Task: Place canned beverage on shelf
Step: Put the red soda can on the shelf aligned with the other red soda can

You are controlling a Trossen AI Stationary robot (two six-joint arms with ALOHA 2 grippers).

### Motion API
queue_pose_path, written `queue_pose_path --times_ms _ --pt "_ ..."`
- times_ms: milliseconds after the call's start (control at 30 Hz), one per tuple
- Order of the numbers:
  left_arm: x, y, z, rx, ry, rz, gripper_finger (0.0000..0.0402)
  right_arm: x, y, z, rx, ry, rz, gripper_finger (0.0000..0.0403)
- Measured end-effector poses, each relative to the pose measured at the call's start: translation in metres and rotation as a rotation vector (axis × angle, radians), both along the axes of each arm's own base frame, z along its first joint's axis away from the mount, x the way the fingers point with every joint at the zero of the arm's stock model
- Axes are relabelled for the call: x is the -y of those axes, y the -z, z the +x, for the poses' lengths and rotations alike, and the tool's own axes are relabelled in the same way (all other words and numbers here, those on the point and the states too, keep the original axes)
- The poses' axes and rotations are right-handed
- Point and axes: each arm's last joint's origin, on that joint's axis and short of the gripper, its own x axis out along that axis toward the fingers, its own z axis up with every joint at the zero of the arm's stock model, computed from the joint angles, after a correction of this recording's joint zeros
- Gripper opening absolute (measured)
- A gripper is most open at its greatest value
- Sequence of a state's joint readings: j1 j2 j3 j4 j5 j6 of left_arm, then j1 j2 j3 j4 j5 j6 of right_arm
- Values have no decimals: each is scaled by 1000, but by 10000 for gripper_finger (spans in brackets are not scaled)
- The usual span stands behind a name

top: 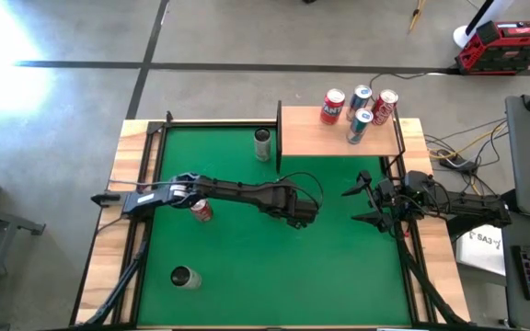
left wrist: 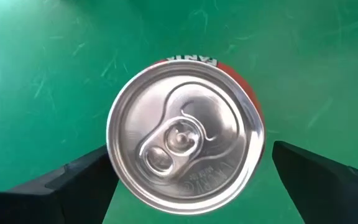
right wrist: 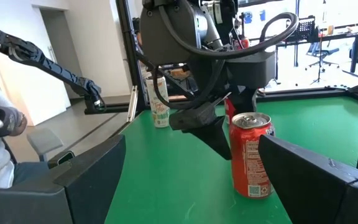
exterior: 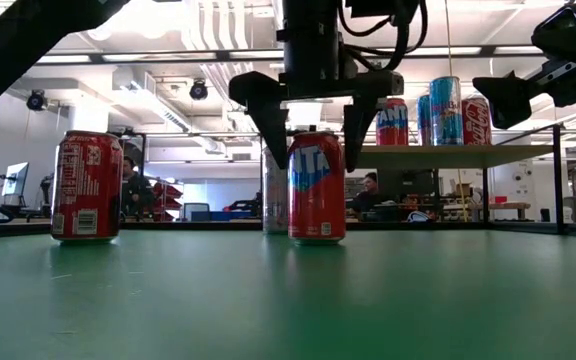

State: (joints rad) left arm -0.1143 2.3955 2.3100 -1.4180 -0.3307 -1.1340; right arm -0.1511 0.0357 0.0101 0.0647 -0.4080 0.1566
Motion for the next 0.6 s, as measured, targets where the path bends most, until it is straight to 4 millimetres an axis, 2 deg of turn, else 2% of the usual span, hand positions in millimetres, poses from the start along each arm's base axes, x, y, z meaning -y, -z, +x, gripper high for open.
queue_pose_path --times_ms 367,600 --pt "-1 6 3 12 21 28 374 0 0 0 0 0 0 359" --pt "-9 7 7 44 6 25 365 0 0 0 0 0 0 359"
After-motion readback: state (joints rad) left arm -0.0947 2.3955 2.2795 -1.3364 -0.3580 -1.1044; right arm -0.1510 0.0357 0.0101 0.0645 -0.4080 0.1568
